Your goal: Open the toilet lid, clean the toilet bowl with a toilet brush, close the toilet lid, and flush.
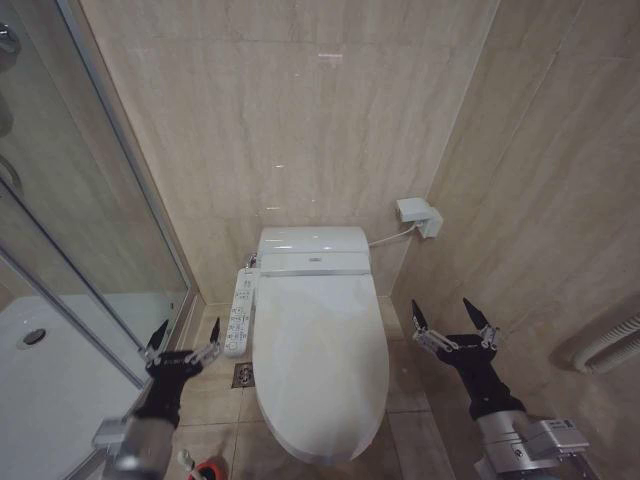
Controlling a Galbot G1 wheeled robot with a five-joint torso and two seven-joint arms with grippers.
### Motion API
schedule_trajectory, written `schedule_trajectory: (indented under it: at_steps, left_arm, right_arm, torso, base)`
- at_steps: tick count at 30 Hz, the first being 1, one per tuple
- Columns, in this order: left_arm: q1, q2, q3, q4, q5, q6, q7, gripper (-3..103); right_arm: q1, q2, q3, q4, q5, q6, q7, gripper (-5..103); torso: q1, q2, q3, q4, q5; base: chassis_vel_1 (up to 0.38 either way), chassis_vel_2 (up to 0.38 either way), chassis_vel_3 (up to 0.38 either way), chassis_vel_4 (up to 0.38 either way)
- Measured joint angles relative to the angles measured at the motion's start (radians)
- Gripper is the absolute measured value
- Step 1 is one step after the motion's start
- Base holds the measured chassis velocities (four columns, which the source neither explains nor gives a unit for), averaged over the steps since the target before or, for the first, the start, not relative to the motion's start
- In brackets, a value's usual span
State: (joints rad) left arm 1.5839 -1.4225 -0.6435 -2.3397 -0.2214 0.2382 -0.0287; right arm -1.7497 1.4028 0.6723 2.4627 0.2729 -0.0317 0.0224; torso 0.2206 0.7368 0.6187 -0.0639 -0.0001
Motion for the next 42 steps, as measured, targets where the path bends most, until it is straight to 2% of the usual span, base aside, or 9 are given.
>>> schedule_trajectory:
  at_steps: [6, 10, 19, 27, 28, 36, 37, 41, 42]
  left_arm:
    - [-0.11, -0.013, -0.036, 0.047, -0.03, 0.092, 0.057, 103]
    - [-0.108, -0.006, -0.112, 0.08, 0.074, -0.059, 0.065, 103]
    - [-0.108, -0.003, -0.118, 0.087, 0.083, -0.075, 0.066, 96]
    - [-0.225, 0.111, -0.128, 0.308, -0.035, -0.163, 0.086, 90]
    - [-0.231, 0.117, -0.128, 0.319, -0.042, -0.168, 0.087, 66]
    - [-0.241, 0.126, -0.127, 0.341, -0.053, -0.178, 0.091, 66]
    - [-0.253, 0.135, -0.122, 0.365, -0.064, -0.186, 0.096, 34]
    - [-0.303, 0.17, -0.1, 0.468, -0.109, -0.223, 0.12, 34]
    - [-0.348, 0.203, -0.08, 0.563, -0.152, -0.258, 0.142, 7]
  right_arm:
    - [0.0, 0.0, 0.0, 0.0, 0.0, 0.0, 0.0, 100]
    - [0.0, 0.0, 0.0, 0.0, 0.0, 0.0, 0.0, 100]
    - [0.0, 0.0, 0.0, 0.0, 0.0, 0.0, 0.0, 100]
    - [0.0, 0.0, 0.0, 0.0, 0.0, 0.0, 0.0, 100]
    - [0.0, 0.0, 0.0, 0.0, 0.0, 0.0, 0.0, 100]
    - [0.0, 0.0, 0.0, 0.0, 0.0, 0.0, 0.0, 100]
    - [0.0, 0.0, 0.0, 0.0, 0.0, 0.0, 0.0, 100]
    - [0.0, 0.0, 0.0, 0.0, 0.0, 0.0, 0.0, 100]
    - [0.0, 0.0, 0.0, 0.0, 0.0, 0.0, 0.0, 100]
  torso:
    - [0.0, 0.0, 0.0, -0.0005, -0.0001]
    - [0.0, 0.0, 0.0, 0.0004, -0.0001]
    - [0.0, 0.0, 0.0, 0.0001, 0.0001]
    - [0.0, 0.0, 0.0, -0.0005, -0.0002]
    - [0.0, 0.0, 0.0, -0.0002, -0.0004]
    - [0.0, 0.0, 0.0, 0.0002, 0.0]
    - [0.0, 0.0, 0.0, 0.0003, 0.0]
    - [0.0, 0.0, 0.0, -0.0001, -0.0001]
    - [0.0, 0.0, 0.0, -0.0001, -0.0001]
  base:
    - [0.0, 0.0, 0.0, 0.0]
    - [0.0, 0.0, 0.0, 0.0]
    - [0.0, 0.0, 0.0, 0.0]
    - [0.0, 0.0, 0.0, 0.0]
    - [0.0, 0.0, 0.0, 0.0]
    - [0.0, 0.0, 0.0, 0.0]
    - [0.0, 0.0, 0.0, 0.0]
    - [0.0, 0.0, 0.0, 0.0]
    - [0.0, 0.0, 0.0, 0.0]
